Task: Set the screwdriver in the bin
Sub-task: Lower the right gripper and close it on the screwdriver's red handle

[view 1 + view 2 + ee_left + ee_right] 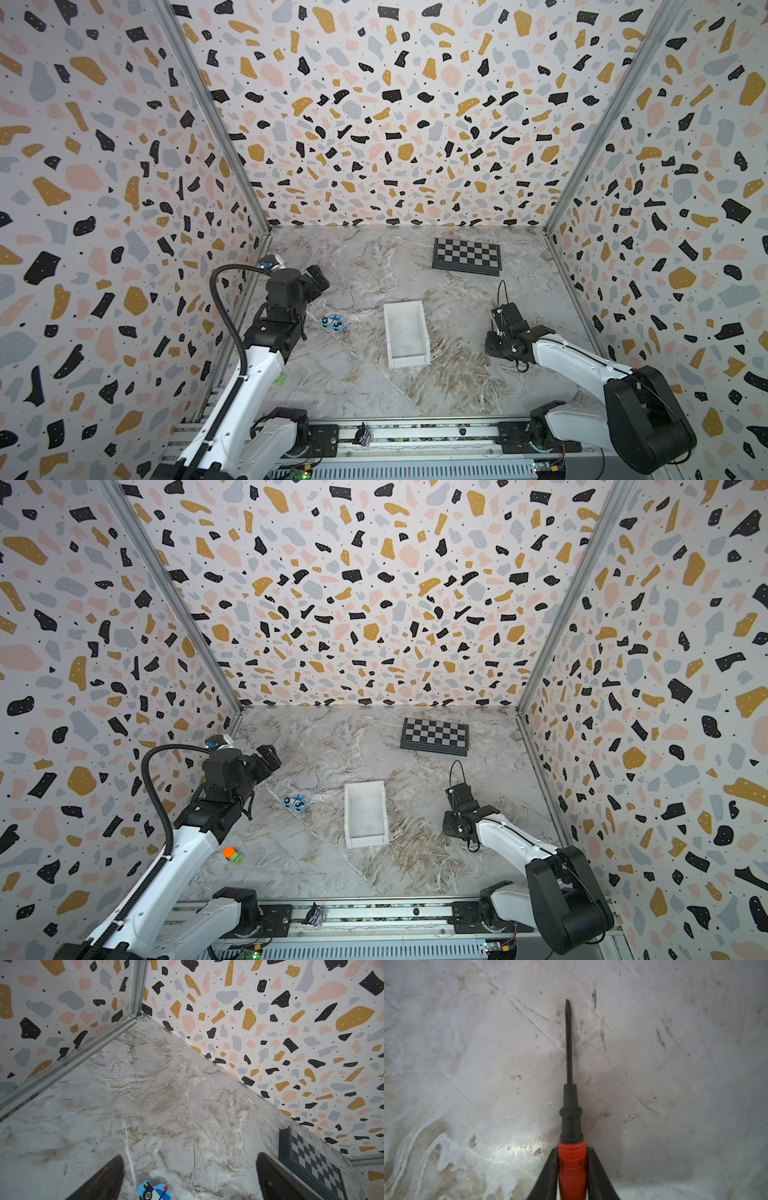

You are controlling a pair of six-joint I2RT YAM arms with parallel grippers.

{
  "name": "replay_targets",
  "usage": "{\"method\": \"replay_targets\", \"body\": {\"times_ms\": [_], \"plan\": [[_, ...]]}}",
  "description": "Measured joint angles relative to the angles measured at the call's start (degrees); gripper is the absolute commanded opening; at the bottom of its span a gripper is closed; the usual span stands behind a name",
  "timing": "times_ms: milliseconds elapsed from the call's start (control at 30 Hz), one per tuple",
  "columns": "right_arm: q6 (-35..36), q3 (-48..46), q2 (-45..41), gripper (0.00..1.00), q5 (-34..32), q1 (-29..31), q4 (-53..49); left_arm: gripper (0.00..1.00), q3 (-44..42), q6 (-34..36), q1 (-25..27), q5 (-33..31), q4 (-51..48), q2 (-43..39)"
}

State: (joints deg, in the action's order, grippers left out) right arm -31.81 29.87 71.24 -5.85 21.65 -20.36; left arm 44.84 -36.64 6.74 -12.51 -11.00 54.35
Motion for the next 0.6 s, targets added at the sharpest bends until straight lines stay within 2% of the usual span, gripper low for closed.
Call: {"method": "replay_targets", "body": {"times_ms": [300, 600], "plan": [[0.37, -0.04, -0.66, 0.17, 0.04, 0.57, -0.20, 1.00, 0.00, -0.04, -0.28, 0.02, 0.02, -0.02], [1.09, 0.17, -5.22, 0.16, 0.92, 0.68, -1.14, 1.00, -0.57, -0.15, -0.31, 0.00, -0.11, -0.83]]}}
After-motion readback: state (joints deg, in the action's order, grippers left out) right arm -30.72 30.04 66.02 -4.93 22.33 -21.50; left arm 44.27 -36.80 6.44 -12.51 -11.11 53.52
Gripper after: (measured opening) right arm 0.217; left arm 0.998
